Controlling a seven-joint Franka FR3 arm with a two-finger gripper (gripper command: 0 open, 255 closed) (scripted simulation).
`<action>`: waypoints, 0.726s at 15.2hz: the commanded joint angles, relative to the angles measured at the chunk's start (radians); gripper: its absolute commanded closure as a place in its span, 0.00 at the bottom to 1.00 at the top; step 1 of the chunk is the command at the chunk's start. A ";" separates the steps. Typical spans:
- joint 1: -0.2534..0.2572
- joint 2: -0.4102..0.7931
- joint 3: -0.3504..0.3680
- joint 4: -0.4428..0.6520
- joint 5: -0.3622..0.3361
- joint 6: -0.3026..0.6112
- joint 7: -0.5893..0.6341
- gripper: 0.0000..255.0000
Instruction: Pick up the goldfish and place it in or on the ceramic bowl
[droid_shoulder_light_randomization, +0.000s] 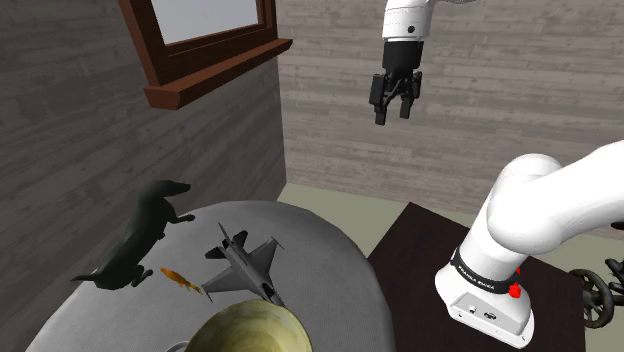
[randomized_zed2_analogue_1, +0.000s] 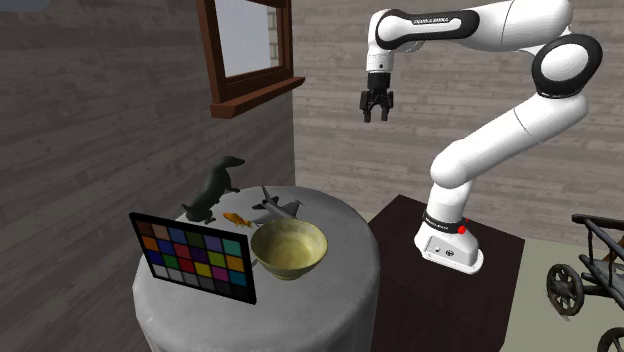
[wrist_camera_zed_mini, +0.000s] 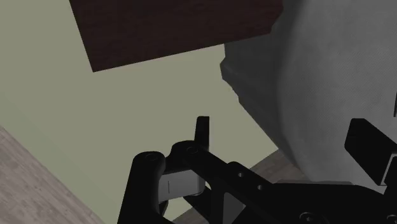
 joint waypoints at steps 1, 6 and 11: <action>0.000 0.000 0.000 0.000 0.000 0.000 0.000 0.00; 0.052 0.068 0.068 -0.045 0.059 0.150 0.025 0.00; 0.103 0.164 0.137 -0.061 0.110 0.301 0.046 0.00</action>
